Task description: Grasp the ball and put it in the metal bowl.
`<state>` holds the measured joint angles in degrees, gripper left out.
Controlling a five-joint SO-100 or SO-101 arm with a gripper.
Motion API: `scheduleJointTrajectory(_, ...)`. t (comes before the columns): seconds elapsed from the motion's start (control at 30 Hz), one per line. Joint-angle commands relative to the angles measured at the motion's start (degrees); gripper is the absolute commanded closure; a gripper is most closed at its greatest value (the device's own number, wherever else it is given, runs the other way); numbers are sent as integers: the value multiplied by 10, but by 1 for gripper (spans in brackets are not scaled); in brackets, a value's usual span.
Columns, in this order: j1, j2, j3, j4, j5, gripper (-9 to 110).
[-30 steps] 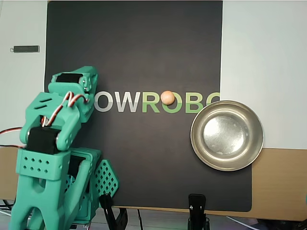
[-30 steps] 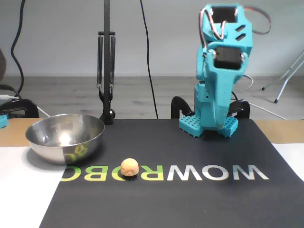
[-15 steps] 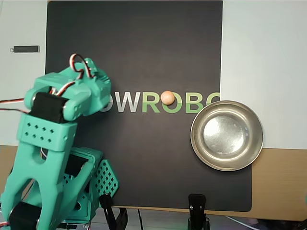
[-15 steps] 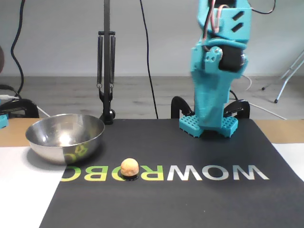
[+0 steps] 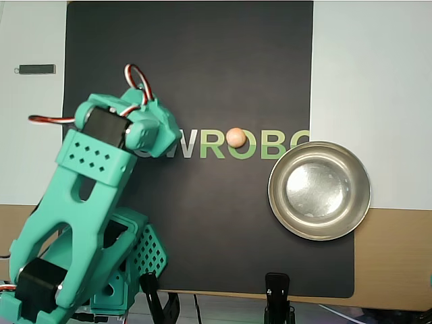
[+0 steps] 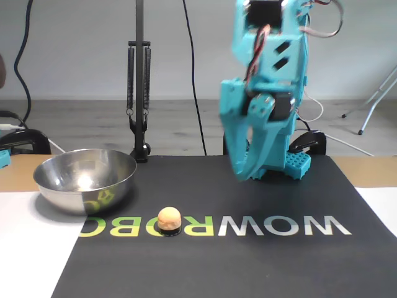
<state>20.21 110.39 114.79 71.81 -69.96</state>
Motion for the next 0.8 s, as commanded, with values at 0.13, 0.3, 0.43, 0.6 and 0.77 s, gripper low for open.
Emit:
scheduleJointTrajectory(0.13, 36, -45, -89, 3, -6, 101)
scheduleJointTrajectory(0.3, 65, -83, -123, 3, -7, 101)
scheduleJointTrajectory(0.43, 89, -110, -153, 3, -8, 101)
scheduleJointTrajectory(0.6, 108, -130, -184, 4, -9, 101)
scheduleJointTrajectory(0.77, 121, -132, -192, 46, -91, 101)
